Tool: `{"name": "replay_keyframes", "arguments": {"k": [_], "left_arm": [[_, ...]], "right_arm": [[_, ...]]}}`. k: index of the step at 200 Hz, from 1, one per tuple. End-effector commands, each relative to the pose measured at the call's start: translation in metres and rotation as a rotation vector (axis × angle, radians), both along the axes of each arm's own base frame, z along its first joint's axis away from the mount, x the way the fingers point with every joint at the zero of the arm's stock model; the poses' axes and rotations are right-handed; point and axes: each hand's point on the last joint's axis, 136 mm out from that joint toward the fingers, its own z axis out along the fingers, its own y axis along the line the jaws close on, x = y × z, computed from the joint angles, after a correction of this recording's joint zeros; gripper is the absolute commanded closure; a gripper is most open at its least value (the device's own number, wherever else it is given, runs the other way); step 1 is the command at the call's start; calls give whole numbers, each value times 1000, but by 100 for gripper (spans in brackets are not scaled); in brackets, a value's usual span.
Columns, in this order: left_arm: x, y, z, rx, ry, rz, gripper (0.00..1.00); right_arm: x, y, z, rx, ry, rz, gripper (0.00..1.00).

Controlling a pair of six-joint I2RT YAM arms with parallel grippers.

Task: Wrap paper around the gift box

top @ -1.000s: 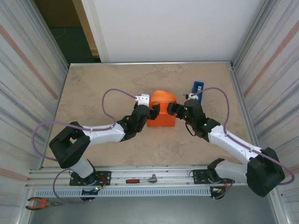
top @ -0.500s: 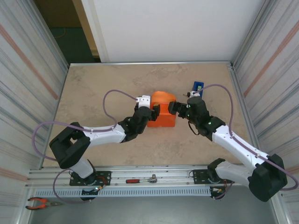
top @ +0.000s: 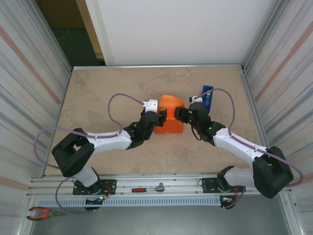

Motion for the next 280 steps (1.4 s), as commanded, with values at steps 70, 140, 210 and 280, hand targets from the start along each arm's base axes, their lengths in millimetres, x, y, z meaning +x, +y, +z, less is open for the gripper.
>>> {"name": "replay_keyframes", "arguments": {"k": [70, 140, 210, 280], "left_arm": [[7, -17, -4, 41, 7, -85, 75], [20, -27, 20, 23, -27, -123, 93], [26, -30, 72, -25, -115, -156, 100], [28, -27, 114, -62, -204, -165, 100]], "right_arm": [[2, 4, -24, -142, -12, -20, 63], [21, 25, 6, -137, -36, 24, 100], [29, 38, 55, -86, -103, 55, 100], [28, 37, 69, -47, -129, 47, 100]]}}
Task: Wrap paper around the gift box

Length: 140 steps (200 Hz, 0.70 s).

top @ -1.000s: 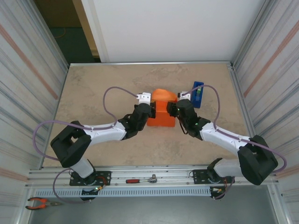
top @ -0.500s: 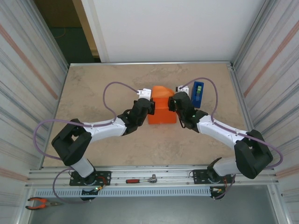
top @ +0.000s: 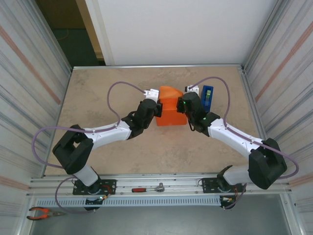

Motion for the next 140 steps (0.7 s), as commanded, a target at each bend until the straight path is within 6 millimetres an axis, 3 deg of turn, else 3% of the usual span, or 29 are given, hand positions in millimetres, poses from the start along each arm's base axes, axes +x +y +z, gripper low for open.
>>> {"name": "replay_keyframes", "arguments": {"k": [1, 42, 140], "left_arm": [[-8, -29, 85, -165, -153, -126, 100], [-7, -26, 82, -160, -152, -125, 100], [-9, -13, 24, -127, -61, -96, 100]], "right_arm": [[-6, 30, 24, 67, -33, 127, 100], [-7, 29, 14, 72, -14, 121, 100], [-18, 18, -50, 68, 90, 85, 100]]}}
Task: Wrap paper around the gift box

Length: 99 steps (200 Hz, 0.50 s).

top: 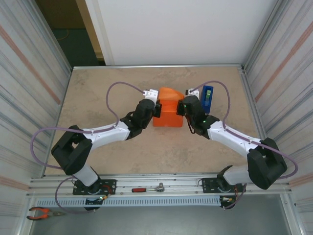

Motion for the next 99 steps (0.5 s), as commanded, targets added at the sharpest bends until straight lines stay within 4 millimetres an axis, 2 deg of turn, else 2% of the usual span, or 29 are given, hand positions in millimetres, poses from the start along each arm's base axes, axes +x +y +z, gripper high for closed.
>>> {"name": "replay_keyframes", "arguments": {"k": [1, 28, 48, 53, 71, 89, 99], "left_arm": [[-6, -16, 29, -134, -65, -72, 100], [-11, -10, 14, -144, -40, -64, 100], [-14, -1, 14, -165, -30, -40, 100], [-14, 2, 15, -168, -22, -33, 97], [-18, 21, 26, -218, 8, -1, 78], [-22, 40, 45, -331, -16, -5, 60], [-24, 47, 53, -353, -24, -12, 55]], "right_arm": [[-12, 18, -26, 23, 63, 82, 100], [-18, 17, -41, 25, 92, 73, 100], [-21, 15, -47, 20, 102, 67, 100], [-21, 15, -47, 21, 103, 65, 100], [-23, 12, -49, 23, 108, 57, 100], [-25, 12, -49, 29, 110, 51, 100], [-26, 12, -50, 29, 112, 51, 100]]}}
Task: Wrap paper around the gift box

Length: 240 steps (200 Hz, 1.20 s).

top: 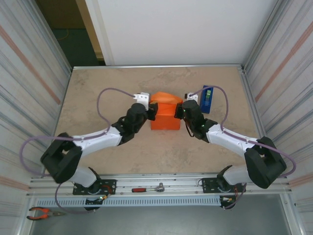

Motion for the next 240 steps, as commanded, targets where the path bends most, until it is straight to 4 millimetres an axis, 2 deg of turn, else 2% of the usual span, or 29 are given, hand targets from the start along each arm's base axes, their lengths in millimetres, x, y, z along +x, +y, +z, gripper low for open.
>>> {"name": "replay_keyframes", "arguments": {"k": [1, 29, 76, 96, 121, 159, 196, 227, 240], "left_arm": [[-5, 18, 38, -160, -39, -10, 54], [-10, 19, 44, -123, -34, -50, 45], [-14, -9, 23, -66, -6, -122, 39], [-7, -22, 17, -37, 6, -129, 38], [6, -29, 8, 6, 20, -102, 38], [18, -25, -14, 66, 42, -46, 39], [19, -18, -36, 129, 75, 16, 43], [15, -14, -50, 216, 98, 74, 49], [13, -13, -53, 247, 104, 97, 50]], "right_arm": [[-20, 2, -36, -45, 115, 39, 100], [-22, 2, -39, -50, 119, 37, 100], [-22, 2, -45, -57, 132, 32, 100], [-23, 2, -48, -60, 140, 30, 100], [-24, 3, -47, -61, 141, 34, 100], [-24, 3, -45, -64, 139, 36, 100], [-22, 6, -42, -57, 138, 46, 100], [-19, 15, -25, -44, 122, 80, 100], [-18, 15, -15, -38, 115, 83, 86]]}}
